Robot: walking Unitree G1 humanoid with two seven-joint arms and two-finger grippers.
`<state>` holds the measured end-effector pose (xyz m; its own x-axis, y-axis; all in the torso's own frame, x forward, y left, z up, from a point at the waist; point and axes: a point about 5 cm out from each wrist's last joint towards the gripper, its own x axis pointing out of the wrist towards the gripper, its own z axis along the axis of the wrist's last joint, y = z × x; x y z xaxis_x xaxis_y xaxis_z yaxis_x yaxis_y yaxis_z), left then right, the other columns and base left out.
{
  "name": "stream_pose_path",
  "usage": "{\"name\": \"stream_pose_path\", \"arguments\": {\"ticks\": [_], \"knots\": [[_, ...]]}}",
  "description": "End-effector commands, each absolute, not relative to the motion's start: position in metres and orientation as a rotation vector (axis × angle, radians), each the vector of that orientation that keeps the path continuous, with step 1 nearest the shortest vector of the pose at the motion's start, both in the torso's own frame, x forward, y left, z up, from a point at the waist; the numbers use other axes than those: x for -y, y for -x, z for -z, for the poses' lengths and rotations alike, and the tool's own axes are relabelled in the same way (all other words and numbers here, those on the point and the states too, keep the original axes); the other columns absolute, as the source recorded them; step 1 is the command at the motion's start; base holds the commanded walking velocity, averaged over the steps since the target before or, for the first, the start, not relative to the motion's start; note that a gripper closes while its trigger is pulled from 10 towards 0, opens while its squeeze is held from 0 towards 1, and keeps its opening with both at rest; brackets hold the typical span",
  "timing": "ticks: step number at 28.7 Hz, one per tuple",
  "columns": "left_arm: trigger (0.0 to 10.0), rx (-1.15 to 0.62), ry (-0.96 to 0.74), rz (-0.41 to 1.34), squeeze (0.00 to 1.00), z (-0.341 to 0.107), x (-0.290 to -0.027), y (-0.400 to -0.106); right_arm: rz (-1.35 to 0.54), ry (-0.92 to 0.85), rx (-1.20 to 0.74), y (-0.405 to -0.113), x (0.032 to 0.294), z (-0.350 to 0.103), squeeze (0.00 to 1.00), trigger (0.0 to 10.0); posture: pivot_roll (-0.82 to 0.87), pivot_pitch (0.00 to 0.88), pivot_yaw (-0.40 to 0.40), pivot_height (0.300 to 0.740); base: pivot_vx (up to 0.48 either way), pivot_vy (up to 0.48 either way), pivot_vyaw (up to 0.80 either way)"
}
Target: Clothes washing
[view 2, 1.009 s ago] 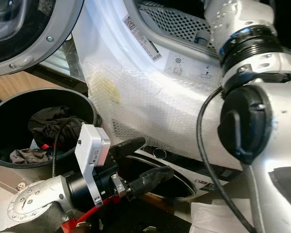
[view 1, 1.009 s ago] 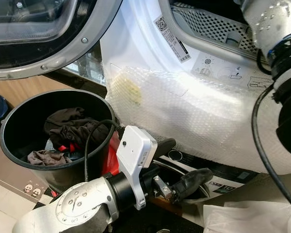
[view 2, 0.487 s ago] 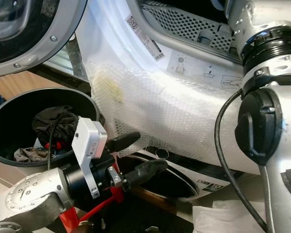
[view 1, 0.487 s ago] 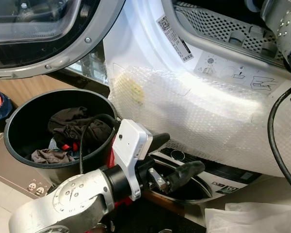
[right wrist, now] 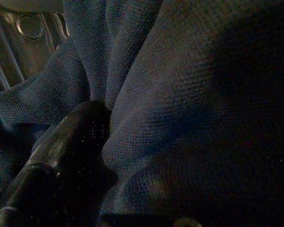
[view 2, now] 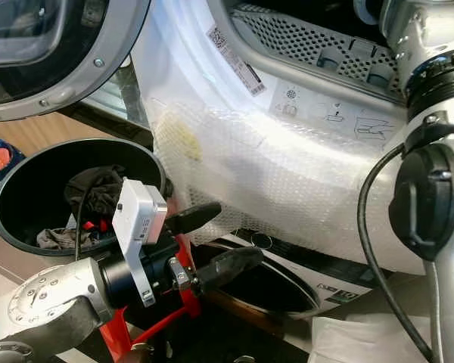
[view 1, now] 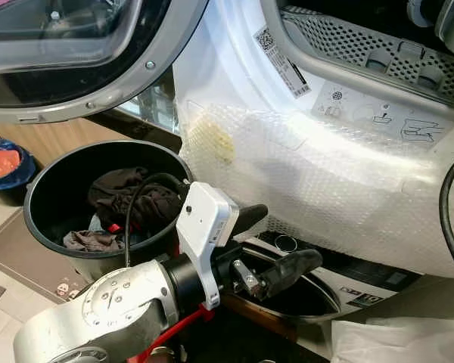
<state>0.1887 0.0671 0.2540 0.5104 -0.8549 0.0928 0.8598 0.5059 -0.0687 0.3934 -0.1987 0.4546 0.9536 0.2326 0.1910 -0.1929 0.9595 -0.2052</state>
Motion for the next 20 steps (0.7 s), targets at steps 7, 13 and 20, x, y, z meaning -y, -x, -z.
{"name": "stream_pose_path", "arguments": {"ticks": [7, 13, 20], "knots": [[10.0, 0.062, 0.113, 1.062, 0.0, -0.256, -0.066, -0.186, -0.183, 0.244, 0.199, -0.383, 0.226, -0.461, 1.0, 10.0, 0.02, 0.222, -0.099, 0.74, 0.0, 0.0, 0.0], [10.0, 0.064, 0.119, 1.061, 0.0, -0.256, -0.066, -0.187, -0.136, 0.168, 0.329, -0.376, 0.222, -0.483, 1.0, 10.0, 0.01, 0.216, -0.104, 0.74, 0.0, 0.0, 0.0], [10.0, 0.065, 0.127, 1.06, 0.0, -0.256, -0.065, -0.188, -0.07, 0.067, 0.328, -0.373, 0.222, -0.483, 0.75, 10.0, 0.01, 0.215, -0.104, 0.74, 0.0, 0.0, 0.0]]}}
